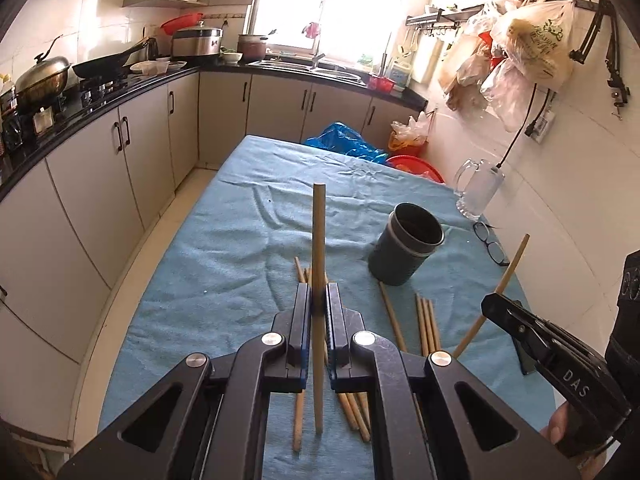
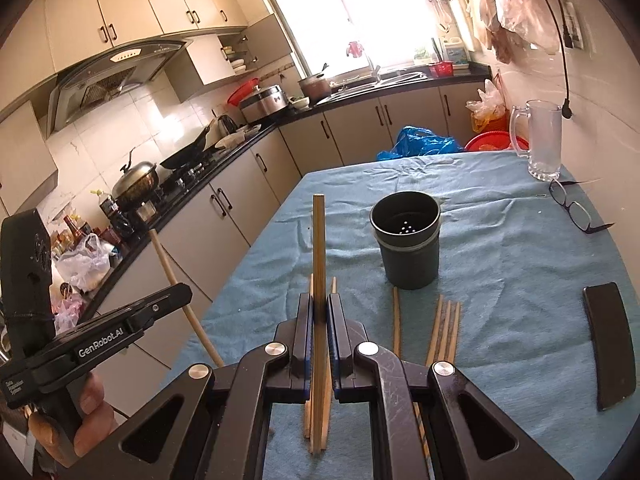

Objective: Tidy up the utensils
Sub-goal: 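Lift both held chopsticks upright off the towel with both tools, then lower both chopsticks into the black utensil cup and open both tools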

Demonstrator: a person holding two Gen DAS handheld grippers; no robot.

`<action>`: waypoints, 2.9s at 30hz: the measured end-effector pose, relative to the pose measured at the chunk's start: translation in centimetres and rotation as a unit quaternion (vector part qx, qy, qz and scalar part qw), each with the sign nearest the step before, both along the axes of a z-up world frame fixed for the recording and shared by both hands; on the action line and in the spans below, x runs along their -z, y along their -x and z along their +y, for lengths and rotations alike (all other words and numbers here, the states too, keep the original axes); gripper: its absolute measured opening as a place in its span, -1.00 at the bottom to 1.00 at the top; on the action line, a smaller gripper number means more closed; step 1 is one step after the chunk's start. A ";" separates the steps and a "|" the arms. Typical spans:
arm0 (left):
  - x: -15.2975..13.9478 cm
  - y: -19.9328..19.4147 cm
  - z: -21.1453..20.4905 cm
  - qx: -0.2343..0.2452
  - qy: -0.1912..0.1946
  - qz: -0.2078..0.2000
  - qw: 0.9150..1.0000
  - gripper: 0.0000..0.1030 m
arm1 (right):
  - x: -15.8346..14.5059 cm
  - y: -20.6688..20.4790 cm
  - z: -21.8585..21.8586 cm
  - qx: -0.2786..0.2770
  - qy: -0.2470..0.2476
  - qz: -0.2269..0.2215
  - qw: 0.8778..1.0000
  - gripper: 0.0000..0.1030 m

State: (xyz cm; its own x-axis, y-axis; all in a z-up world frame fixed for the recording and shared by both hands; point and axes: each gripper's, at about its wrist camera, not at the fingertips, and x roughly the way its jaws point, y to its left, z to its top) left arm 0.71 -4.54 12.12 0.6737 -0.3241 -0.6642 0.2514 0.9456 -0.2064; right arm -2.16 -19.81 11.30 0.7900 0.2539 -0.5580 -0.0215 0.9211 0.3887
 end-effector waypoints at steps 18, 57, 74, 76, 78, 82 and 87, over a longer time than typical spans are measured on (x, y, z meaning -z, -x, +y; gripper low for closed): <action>-1.1 0.5 -0.9 0.016 0.011 -0.014 1.000 -0.88 | -1.9 1.5 -3.4 0.037 -0.014 -0.031 0.999 -0.85; -5.2 -0.1 -2.9 0.040 0.022 -0.034 0.998 -0.88 | -5.0 3.7 -7.9 0.082 -0.038 -0.063 0.994 -0.85; -10.2 -5.8 -6.0 0.054 0.025 -0.052 0.997 -0.88 | -9.7 0.3 -12.2 0.109 -0.042 -0.095 0.989 -0.85; -10.8 -6.9 -6.6 0.055 0.026 -0.056 0.997 -0.88 | -10.5 -0.8 -12.3 0.110 -0.039 -0.102 0.988 -0.85; -11.1 -8.0 -7.1 0.056 0.032 -0.055 0.996 -0.88 | -11.1 -1.9 -12.4 0.113 -0.035 -0.106 0.987 -0.85; -11.7 -10.4 -7.8 0.052 0.047 -0.052 0.996 -0.88 | -11.9 -4.2 -12.6 0.119 -0.027 -0.109 0.986 -0.85; -11.8 -13.5 -9.0 0.050 0.063 -0.043 0.996 -0.88 | -11.4 -6.8 -13.4 0.126 -0.028 -0.097 0.987 -0.85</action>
